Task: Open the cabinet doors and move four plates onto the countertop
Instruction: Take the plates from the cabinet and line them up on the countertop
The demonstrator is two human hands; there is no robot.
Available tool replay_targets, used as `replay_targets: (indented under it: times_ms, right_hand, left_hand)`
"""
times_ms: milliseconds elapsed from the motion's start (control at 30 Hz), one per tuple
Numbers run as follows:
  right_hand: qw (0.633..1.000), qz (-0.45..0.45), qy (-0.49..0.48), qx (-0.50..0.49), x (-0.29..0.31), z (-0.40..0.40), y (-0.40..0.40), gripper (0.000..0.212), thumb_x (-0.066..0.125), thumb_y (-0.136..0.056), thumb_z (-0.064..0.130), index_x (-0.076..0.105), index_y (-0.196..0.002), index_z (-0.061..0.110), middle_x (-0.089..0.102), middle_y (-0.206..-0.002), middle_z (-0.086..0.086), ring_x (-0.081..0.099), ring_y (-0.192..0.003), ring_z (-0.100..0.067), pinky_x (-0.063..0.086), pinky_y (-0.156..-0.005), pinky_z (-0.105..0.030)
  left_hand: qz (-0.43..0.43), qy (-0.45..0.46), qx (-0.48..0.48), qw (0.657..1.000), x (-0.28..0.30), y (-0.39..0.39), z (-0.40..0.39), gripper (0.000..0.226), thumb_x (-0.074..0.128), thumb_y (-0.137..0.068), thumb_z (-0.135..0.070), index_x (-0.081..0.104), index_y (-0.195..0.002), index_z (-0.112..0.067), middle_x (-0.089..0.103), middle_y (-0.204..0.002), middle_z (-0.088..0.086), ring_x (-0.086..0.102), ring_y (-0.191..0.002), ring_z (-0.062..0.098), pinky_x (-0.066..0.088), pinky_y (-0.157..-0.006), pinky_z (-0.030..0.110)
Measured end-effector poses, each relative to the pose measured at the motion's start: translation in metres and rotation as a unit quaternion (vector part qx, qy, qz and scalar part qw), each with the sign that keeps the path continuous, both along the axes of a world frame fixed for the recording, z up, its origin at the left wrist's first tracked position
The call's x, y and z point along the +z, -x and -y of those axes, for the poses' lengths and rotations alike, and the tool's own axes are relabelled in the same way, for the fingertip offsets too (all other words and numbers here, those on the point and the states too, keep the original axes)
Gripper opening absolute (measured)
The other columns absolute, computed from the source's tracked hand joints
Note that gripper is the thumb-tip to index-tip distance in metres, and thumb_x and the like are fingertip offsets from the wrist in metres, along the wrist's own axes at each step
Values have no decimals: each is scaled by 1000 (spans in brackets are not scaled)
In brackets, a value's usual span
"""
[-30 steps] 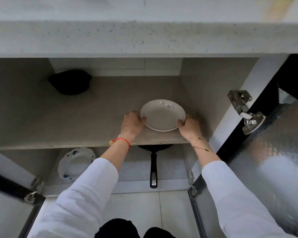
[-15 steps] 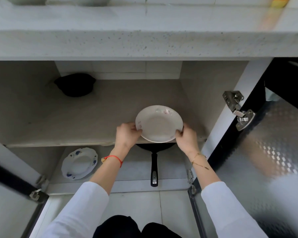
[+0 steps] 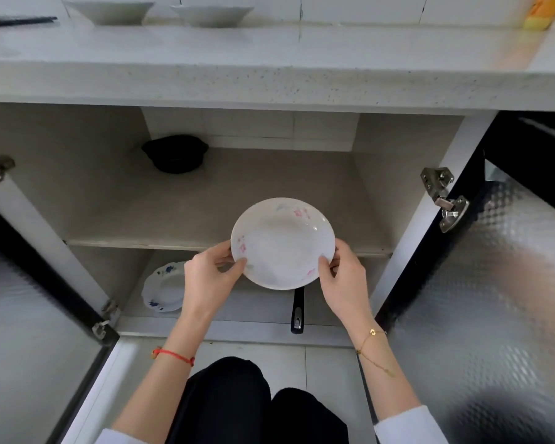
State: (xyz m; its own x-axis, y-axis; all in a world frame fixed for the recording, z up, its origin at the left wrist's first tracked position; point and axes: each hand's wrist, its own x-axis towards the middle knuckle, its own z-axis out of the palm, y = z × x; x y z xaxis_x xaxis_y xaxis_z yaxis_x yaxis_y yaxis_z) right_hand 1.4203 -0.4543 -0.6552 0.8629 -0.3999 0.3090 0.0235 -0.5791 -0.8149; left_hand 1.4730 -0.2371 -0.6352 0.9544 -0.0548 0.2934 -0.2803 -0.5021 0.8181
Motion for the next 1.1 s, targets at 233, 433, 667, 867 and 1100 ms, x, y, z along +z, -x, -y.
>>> replay_targets:
  times_ms: [233,433,667,867,1100]
  right_hand:
    - [1000,-10,-7,14,-11,-14,13,33,50,-92,20,51,-123,29,60,-93,13,55,-91,-17,47,-80,-29]
    - [1000,-17,-13,19,-20,-17,2,35,51,-92,20,49,-125,32,60,-92,11,54,-86,-16,43,-74,-23]
    - [998,-55,-17,5,0,-26,-8,34,51,-91,21,49,-124,32,60,-90,12,54,-86,-18,47,-74,-28]
    - [995,-95,-33,0,43,-44,16,37,54,-91,19,49,-126,30,60,-98,15,55,-91,-17,47,-79,-24]
    - [987,-151,-49,0,122,-63,70,27,55,-92,16,55,-119,21,61,-92,7,54,-83,0,37,-70,2]
  left_hand:
    - [9,4,11,1000,-7,22,-18,32,73,-79,-9,74,-107,-23,64,-83,-36,62,-80,-19,39,-73,-6]
    - [8,7,20,1000,-15,13,-22,32,74,-79,-12,73,-110,-23,67,-88,-30,62,-84,-19,37,-77,-6]
    - [-47,6,35,998,2,7,-28,33,74,-81,-21,71,-112,-30,62,-89,-44,65,-90,-12,46,-85,5]
    - [-91,-17,46,995,46,29,-39,31,74,-81,-26,69,-109,-36,62,-89,-47,65,-88,-9,50,-84,14]
    - [-165,-15,67,984,119,89,-56,34,73,-83,-26,69,-116,-32,66,-98,-34,64,-91,-8,42,-80,-1]
